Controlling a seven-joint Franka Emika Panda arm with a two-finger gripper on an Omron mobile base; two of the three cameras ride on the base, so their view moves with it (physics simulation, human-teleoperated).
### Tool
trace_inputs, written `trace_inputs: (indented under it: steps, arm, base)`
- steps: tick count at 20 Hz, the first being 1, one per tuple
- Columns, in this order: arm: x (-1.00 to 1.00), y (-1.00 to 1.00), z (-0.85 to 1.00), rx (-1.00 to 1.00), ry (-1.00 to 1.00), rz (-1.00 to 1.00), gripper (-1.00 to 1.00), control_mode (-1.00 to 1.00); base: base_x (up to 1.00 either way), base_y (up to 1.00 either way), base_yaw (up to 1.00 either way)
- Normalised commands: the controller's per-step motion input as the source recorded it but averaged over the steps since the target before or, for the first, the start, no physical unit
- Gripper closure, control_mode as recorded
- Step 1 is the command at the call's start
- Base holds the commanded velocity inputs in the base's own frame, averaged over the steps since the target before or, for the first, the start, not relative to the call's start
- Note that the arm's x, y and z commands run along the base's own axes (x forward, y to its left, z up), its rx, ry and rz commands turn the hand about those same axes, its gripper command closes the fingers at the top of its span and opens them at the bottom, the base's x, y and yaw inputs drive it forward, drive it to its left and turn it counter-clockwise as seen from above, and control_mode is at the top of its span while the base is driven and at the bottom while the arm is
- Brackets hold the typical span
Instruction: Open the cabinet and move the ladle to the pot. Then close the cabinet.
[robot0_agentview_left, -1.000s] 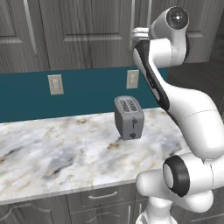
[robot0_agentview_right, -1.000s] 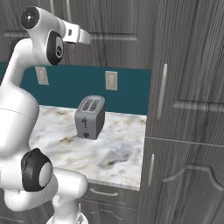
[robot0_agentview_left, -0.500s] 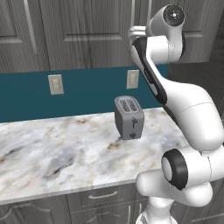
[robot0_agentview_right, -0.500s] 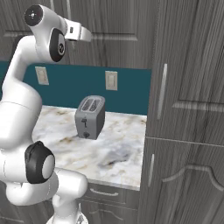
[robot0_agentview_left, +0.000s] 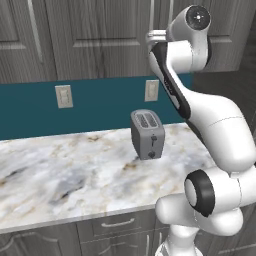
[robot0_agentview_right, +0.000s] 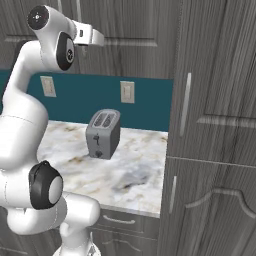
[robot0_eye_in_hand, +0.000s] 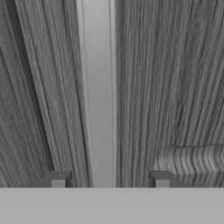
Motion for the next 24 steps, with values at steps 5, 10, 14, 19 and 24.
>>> trace_inputs:
  steps: [5,10,14,19,24]
  arm:
    - [0.24,-0.45,0.00,0.08,-0.01,-0.03,1.00,-1.00]
    - [0.09,-0.64,0.00,0.10,-0.02,-0.03,1.00,-1.00]
    - [-0.08,-0.85,0.03,0.05,-0.09,-0.07,1.00,-1.00]
    - [-0.34,-0.91,0.10,0.02,-0.09,-0.11,1.00,-1.00]
    - [-0.79,-0.99,0.13,0.03,-0.05,-0.12,1.00,-1.00]
  base:
    - [0.00,0.00,0.00]
    - [0.00,0.00,0.00]
    - [0.00,0.00,0.00]
    - [0.00,0.00,0.00]
    - [0.00,0.00,0.00]
